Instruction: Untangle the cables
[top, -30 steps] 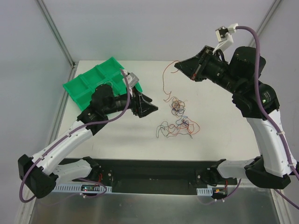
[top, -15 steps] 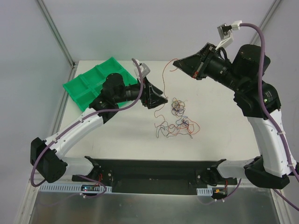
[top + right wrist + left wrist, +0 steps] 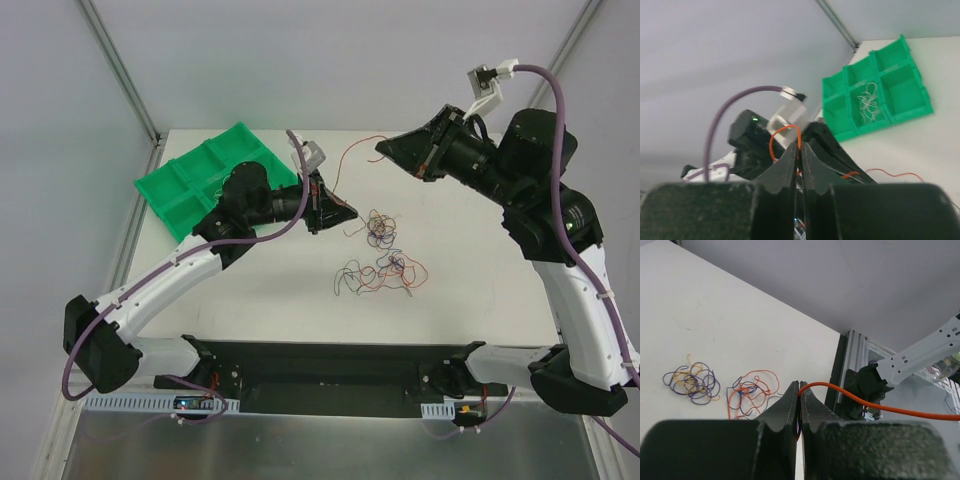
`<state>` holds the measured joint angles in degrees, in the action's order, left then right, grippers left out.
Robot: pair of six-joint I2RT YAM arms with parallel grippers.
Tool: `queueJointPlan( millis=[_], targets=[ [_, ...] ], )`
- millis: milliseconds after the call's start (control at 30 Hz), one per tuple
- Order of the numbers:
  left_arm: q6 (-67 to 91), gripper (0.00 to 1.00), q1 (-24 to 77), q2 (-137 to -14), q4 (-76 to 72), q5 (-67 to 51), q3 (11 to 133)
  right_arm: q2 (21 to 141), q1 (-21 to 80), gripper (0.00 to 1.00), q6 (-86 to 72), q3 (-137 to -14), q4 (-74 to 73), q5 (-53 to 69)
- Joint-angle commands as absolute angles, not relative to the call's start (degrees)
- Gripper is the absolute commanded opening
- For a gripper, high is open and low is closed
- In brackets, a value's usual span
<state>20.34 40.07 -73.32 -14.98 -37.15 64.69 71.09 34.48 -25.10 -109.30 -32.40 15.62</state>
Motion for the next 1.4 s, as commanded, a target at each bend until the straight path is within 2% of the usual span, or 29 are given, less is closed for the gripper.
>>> queueJointPlan(
  millis=[0, 33, 100, 167, 233, 367, 667, 1167, 1367],
  targets=[
    [24.0, 0.00, 37.3, -67.7, -11.5, -29.4, 64.0, 67.8, 34.0, 0.25, -19.8, -105.2, -37.9, 7.3],
    [24.8, 0.00, 36.1, -66.7, -9.2, -27.2, 63.8, 67.7, 33.8, 0.41, -18.9, -104.4, -40.5, 5.9],
    [25.4, 0.00, 33.6, -64.8, -2.9, -22.5, 63.7, 67.4, 33.5, 0.58, -17.0, -102.3, -44.5, 4.1],
    [25.6, 0.00, 31.4, -62.7, 2.6, -17.0, 63.9, 66.7, 33.1, 0.69, -15.8, -100.0, -47.4, 3.3],
    [26.6, 0.00, 28.8, -60.7, 7.4, -9.4, 64.1, 66.0, 32.8, 0.73, -15.6, -97.3, -49.2, 2.6],
    [29.7, 0.00, 22.6, -57.0, 14.7, 5.2, 62.6, 64.0, 31.0, 0.74, -16.1, -91.8, -51.4, 3.3],
    [40.3, 0.00, 3.1, -61.1, 20.4, 4.5, 62.5, 62.0, 25.8, 0.72, -17.6, -88.2, -52.4, 8.9],
    [43.9, 0.00, -3.2, -73.6, 22.6, 5.4, 64.2, 59.0, 22.8, 0.71, -17.1, -86.9, -56.0, 8.4],
    [46.8, 0.00, -5.0, -77.9, 22.6, 0.4, 64.4, 59.3, 20.9, 0.72, -16.0, -87.8, -56.6, 8.6]
  ],
)
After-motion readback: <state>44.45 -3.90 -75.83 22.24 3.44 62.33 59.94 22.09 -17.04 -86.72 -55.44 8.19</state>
